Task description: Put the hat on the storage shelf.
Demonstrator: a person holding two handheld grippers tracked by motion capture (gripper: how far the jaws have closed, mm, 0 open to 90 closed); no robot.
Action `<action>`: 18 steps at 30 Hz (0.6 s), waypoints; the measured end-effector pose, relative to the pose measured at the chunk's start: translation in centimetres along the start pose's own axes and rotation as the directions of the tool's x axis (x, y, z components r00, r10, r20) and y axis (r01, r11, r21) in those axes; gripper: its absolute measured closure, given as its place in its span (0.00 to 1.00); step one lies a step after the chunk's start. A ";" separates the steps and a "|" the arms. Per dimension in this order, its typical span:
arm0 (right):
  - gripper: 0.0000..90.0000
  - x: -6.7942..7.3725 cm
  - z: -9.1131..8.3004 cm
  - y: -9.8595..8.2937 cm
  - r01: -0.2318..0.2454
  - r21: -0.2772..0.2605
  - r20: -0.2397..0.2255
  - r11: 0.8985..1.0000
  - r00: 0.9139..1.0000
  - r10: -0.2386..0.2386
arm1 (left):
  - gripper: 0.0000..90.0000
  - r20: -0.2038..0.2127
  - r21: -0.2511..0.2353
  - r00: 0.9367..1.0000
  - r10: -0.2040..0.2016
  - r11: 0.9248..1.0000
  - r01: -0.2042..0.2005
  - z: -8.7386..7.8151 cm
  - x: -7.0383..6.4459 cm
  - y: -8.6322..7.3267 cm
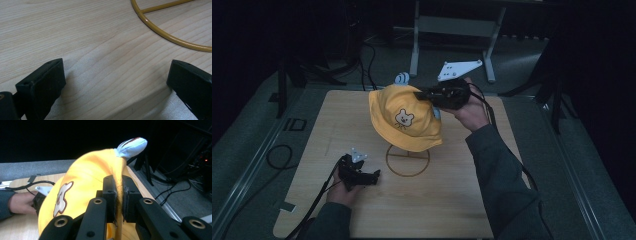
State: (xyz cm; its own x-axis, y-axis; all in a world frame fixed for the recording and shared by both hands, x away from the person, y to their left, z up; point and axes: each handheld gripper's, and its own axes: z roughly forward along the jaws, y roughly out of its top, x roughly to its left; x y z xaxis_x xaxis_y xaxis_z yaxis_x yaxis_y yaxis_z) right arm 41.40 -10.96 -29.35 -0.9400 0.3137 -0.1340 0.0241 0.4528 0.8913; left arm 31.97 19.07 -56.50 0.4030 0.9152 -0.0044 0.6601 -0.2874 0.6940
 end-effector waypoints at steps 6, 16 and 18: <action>0.91 0.9 1.6 0.5 0.029 0.025 -0.014 0.999 0.999 -0.029 | 0.02 0.000 0.002 1.000 0.003 1.000 -0.003 0.0 0.0 0.0; 0.91 2.1 3.4 -0.1 0.086 0.122 -0.012 0.989 0.996 -0.086 | 0.02 0.001 0.003 1.000 0.005 1.000 -0.005 0.0 0.0 0.0; 0.89 2.2 3.3 0.0 0.090 0.129 -0.002 0.988 0.996 -0.090 | 0.02 0.001 0.003 1.000 0.004 1.000 -0.004 0.0 0.0 0.0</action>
State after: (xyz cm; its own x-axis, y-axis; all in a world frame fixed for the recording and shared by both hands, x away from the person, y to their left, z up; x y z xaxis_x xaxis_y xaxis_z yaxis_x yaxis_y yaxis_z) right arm 40.46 -7.54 -31.11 -0.9392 0.2694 -0.2130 -0.0171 0.5827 0.8125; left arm 31.97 19.10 -56.48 0.4062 0.9138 -0.0019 0.6606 -0.2922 0.6916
